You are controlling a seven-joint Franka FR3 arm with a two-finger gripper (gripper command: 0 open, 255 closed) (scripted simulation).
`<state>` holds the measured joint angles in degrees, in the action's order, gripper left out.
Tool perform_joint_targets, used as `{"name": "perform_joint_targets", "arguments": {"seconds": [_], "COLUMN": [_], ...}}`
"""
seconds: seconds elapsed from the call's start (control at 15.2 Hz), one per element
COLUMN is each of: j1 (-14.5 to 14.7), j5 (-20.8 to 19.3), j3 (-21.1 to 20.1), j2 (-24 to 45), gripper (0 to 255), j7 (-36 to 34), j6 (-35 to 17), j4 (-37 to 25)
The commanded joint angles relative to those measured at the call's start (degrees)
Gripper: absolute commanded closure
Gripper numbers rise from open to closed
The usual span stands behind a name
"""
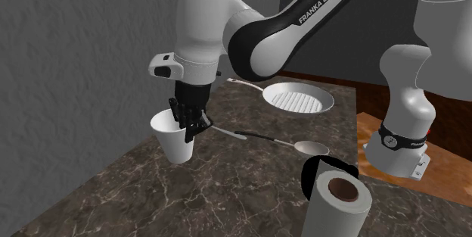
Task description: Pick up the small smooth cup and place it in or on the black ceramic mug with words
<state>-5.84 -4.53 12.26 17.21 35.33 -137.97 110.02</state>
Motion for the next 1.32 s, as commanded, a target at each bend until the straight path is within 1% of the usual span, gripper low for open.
{"name": "perform_joint_targets", "arguments": {"seconds": [0.0,1.25], "j1": [0.0,0.4], "j5": [0.0,-0.5], "j3": [0.0,0.2], "j2": [0.0,-5.7], "gripper": [255,255], "j7": [0.0,0.8], "j6": [0.0,13.0], "j4": [0.0,-7.4]}}
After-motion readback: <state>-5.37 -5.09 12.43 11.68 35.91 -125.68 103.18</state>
